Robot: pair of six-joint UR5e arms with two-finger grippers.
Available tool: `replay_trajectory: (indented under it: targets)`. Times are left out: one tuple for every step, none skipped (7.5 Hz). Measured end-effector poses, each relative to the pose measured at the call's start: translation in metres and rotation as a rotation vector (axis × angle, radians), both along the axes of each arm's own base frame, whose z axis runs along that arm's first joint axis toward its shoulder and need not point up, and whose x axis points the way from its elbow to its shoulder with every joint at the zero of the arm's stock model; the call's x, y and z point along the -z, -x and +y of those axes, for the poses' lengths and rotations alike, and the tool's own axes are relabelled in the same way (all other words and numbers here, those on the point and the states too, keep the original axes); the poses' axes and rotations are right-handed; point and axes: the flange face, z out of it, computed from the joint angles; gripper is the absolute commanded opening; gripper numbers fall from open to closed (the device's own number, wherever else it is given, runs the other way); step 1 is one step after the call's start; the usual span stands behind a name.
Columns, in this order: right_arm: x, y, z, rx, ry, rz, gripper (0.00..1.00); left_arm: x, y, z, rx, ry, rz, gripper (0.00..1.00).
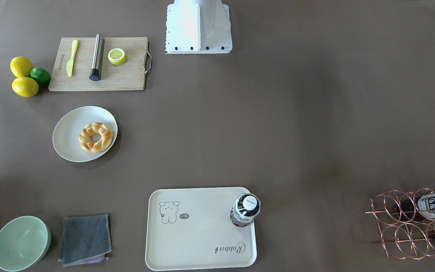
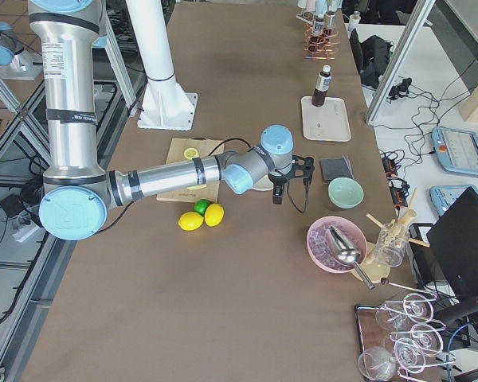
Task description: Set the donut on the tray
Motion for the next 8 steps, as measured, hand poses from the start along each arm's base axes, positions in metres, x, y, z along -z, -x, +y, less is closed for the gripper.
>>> replay_trajectory:
  targets:
    - [0.003, 0.028, 0.005, 0.021, -0.013, 0.007, 1.00, 0.000, 0.000, 0.000, 0.000, 0.001, 0.001, 0.98]
    - [0.004, 0.057, 0.010, 0.034, -0.010, 0.026, 1.00, 0.000, 0.000, 0.000, 0.001, 0.001, 0.001, 0.98]
    - [0.005, 0.084, 0.018, 0.056, -0.008, 0.039, 1.00, 0.002, 0.000, 0.000, 0.001, -0.001, 0.001, 0.98]
    - [0.005, 0.105, 0.025, 0.084, -0.014, 0.041, 1.00, 0.002, 0.000, -0.001, 0.002, -0.003, 0.001, 0.98]
    - [0.004, 0.122, 0.033, 0.112, -0.017, 0.043, 1.00, 0.003, 0.001, -0.001, 0.002, -0.003, 0.000, 0.98]
    - [0.000, 0.137, 0.039, 0.129, -0.011, 0.054, 1.00, 0.003, 0.001, -0.001, 0.002, -0.004, 0.000, 0.98]
    - [-0.006, 0.151, 0.044, 0.130, 0.001, 0.072, 1.00, 0.003, 0.001, -0.001, 0.002, -0.003, 0.000, 0.98]
    - [-0.009, 0.162, 0.048, 0.125, 0.011, 0.086, 1.00, 0.002, 0.001, 0.000, 0.002, -0.003, 0.000, 0.98]
